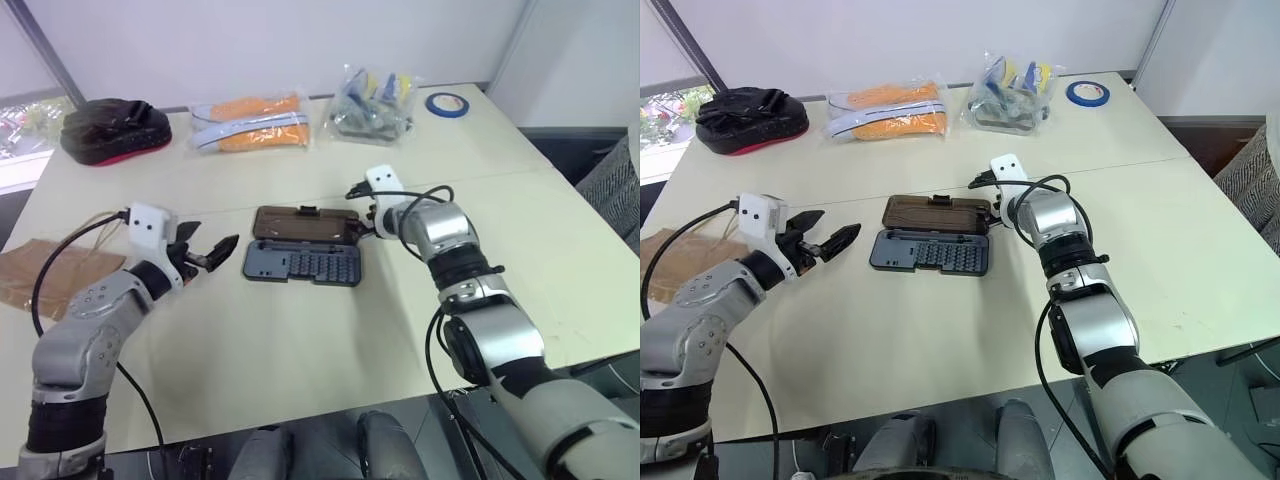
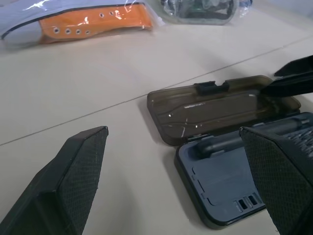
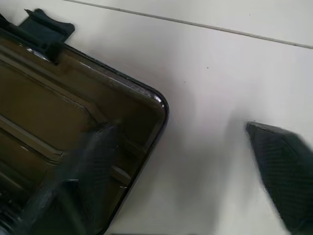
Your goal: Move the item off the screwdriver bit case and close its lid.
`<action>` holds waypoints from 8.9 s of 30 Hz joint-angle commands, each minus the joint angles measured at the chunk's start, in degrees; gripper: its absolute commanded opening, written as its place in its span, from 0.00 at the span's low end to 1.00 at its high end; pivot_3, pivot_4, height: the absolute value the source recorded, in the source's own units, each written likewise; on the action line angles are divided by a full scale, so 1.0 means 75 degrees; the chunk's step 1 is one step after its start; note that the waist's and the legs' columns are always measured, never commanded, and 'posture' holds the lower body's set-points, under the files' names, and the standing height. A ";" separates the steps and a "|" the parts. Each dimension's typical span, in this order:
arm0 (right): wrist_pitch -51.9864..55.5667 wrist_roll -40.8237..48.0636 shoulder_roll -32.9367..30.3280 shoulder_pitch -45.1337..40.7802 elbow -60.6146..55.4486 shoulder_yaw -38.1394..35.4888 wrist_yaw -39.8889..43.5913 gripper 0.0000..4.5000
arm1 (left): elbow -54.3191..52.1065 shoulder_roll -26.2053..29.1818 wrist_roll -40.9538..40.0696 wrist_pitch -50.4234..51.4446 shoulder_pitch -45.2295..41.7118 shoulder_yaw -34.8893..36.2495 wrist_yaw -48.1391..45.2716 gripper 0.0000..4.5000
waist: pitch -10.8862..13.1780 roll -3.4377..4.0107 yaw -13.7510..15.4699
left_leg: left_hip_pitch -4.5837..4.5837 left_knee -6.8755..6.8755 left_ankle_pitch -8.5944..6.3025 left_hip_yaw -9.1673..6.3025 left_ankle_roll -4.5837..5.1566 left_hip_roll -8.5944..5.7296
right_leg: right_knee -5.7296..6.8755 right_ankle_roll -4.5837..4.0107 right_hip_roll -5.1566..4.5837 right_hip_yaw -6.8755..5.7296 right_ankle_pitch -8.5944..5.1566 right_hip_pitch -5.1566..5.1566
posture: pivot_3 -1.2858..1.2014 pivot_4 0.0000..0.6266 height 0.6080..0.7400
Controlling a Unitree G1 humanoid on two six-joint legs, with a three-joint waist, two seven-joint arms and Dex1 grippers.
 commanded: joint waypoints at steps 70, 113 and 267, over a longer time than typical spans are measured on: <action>0.3114 0.1138 -0.1344 0.1241 -0.6100 -0.0276 0.0851 0.99 | -0.0595 0.0125 -0.0407 0.0076 -0.0418 -0.0133 -0.1250 1.00 | -0.0003 0.0000 0.0036 | -0.0003 0.0001 0.0000 -0.0004 0.0001 -0.0002 | -0.0003 0.0000 -0.0001 -0.0004 0.0000 0.0002 | 0.52 0.24 1.00; 0.0663 0.1537 -0.2297 0.1410 -0.5254 0.0715 0.2744 1.00 | 0.1114 0.0888 0.0807 -0.0476 -0.1165 -0.3890 -0.5157 0.01 | 0.0000 0.0004 0.0024 | -0.0003 0.0001 -0.0001 0.0005 0.0002 -0.0004 | -0.0007 0.0000 0.0001 -0.0004 0.0000 0.0003 | 0.52 0.24 1.00; -0.6355 -0.3281 -0.2643 0.1777 -0.4964 0.2187 0.5071 0.00 | 0.6277 -0.1289 0.2164 -0.2357 -0.3583 -0.1805 -0.3489 0.00 | -0.0013 0.0014 0.0014 | -0.0006 0.0007 0.0008 0.0001 -0.0013 -0.0007 | 0.0002 0.0000 0.0002 -0.0017 0.0000 -0.0004 | 0.52 0.24 1.00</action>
